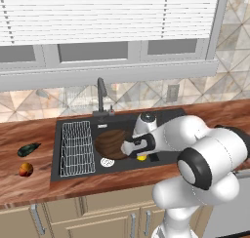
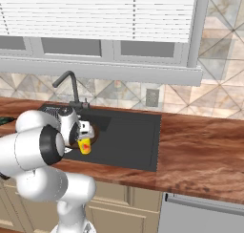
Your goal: Remove the eggplant and peach from the sink. Then move the bowl and cup from the counter to the sink for washing.
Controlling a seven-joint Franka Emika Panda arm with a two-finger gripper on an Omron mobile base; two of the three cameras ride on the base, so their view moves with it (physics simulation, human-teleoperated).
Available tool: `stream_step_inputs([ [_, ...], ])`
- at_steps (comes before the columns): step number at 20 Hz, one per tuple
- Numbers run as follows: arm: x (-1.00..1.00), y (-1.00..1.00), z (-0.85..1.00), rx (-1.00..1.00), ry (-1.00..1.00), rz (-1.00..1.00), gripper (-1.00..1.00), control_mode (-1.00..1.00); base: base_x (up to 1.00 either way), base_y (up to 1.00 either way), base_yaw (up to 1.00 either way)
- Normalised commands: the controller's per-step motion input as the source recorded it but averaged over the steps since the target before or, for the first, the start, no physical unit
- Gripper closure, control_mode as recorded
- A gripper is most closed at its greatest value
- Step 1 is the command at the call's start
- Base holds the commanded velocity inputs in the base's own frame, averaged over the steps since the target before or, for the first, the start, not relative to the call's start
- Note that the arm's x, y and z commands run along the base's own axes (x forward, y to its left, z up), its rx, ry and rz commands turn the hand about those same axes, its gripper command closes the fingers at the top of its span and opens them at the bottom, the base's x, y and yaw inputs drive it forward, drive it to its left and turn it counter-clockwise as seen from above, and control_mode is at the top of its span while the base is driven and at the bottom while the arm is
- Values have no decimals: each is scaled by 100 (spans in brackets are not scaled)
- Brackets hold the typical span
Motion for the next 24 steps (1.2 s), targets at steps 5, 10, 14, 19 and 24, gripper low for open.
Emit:
stream_step_inputs([
  [5,0,0,-10,0,-3,-4,100,-100,0,0,0],
  [10,0,1,-10,0,-1,-4,100,-100,0,0,0],
  [14,0,4,-8,0,-1,-4,100,-100,0,0,0],
  [19,0,3,-9,0,-1,-4,100,-100,0,0,0],
  [24,1,2,-10,0,-1,-4,100,-100,0,0,0],
])
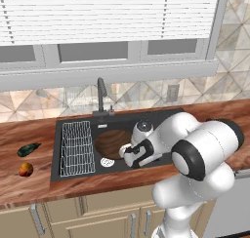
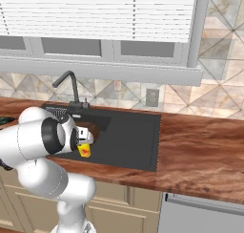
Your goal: Remove the eggplant and peach from the sink. Then move the bowl and cup from the counter to the sink for washing.
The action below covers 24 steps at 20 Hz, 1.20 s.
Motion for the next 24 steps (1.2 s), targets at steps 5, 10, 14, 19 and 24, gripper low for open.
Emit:
stream_step_inputs([
  [5,0,3,-11,0,-3,-4,100,-100,0,0,0],
  [10,1,1,-10,0,-6,-2,100,-100,0,0,0],
  [14,1,0,-10,0,-4,-2,100,-100,0,0,0],
  [19,0,0,-10,0,-2,-2,100,-100,0,0,0],
  [24,1,0,-10,0,-2,-2,100,-100,0,0,0],
])
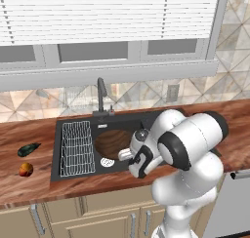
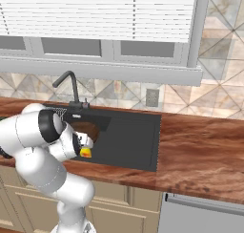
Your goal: Remove the eggplant and peach from the sink. Then move the bowl and cup from the counter to the sink for washing.
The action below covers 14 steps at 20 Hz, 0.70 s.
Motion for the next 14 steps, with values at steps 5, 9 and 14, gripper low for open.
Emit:
stream_step_inputs([
  [5,3,0,-9,1,-3,0,100,-100,0,0,0],
  [9,5,0,-7,2,-3,0,100,-100,0,0,0],
  [14,5,0,-8,2,-3,0,100,-100,0,0,0],
])
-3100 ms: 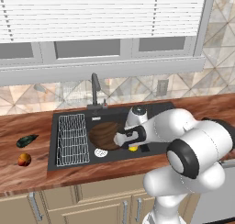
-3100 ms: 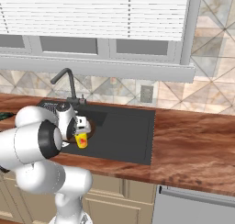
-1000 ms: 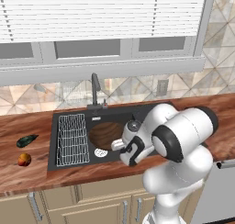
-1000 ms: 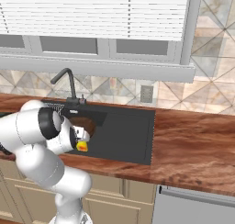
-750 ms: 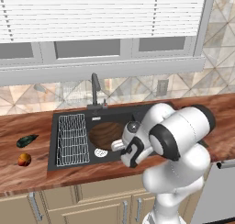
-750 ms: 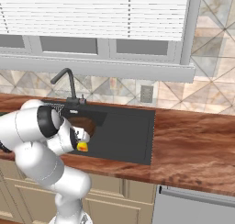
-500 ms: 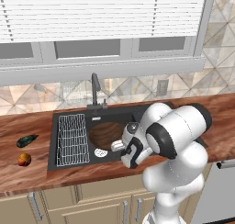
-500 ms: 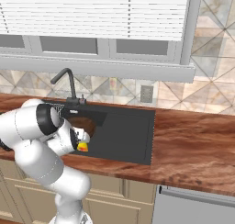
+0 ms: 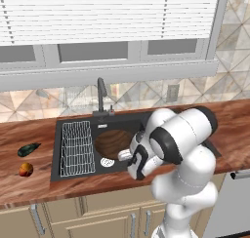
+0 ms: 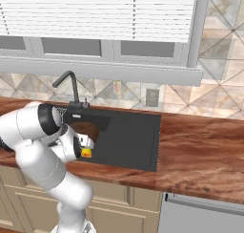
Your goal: Remove the eggplant and peach from the sink. Then move the bowl and cup from the counter to the sink for washing.
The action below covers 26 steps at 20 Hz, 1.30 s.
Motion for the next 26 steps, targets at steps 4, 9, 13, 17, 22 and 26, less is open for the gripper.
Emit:
stream_step_inputs([
  [4,4,0,-11,2,-2,0,100,-100,0,0,0],
  [9,5,0,-11,2,-1,0,100,-100,0,0,0],
  [13,6,0,-13,2,0,0,100,-100,0,0,0],
  [17,6,0,-13,2,0,0,100,-100,0,0,0],
  [22,7,0,-15,1,0,0,100,-100,0,0,0],
  [26,7,0,-15,1,0,0,100,-100,0,0,0],
])
